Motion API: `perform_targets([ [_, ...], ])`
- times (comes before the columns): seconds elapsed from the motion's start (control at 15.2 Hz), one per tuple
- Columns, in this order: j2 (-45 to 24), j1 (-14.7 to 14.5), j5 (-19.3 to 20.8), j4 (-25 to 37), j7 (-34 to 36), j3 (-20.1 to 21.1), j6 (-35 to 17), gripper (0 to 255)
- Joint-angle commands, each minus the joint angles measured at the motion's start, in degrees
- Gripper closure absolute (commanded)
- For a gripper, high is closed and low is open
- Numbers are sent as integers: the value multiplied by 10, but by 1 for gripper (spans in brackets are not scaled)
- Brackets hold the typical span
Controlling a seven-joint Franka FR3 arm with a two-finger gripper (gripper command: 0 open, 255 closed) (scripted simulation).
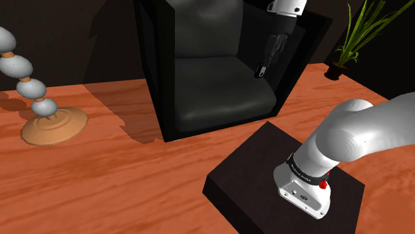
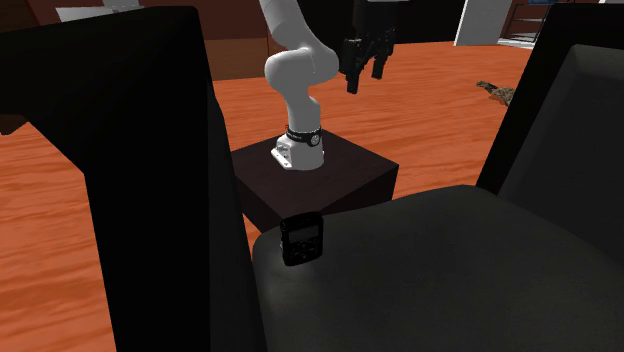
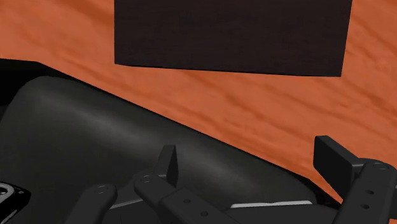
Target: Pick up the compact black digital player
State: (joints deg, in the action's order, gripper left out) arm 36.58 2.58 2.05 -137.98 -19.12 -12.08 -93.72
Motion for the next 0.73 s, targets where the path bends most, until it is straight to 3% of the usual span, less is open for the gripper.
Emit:
perform_targets([
  [0.0,-23,7,15,3,-26,-21,-26,0],
  [0.66,-178,24,41,66,-146,-116,-149,0],
])
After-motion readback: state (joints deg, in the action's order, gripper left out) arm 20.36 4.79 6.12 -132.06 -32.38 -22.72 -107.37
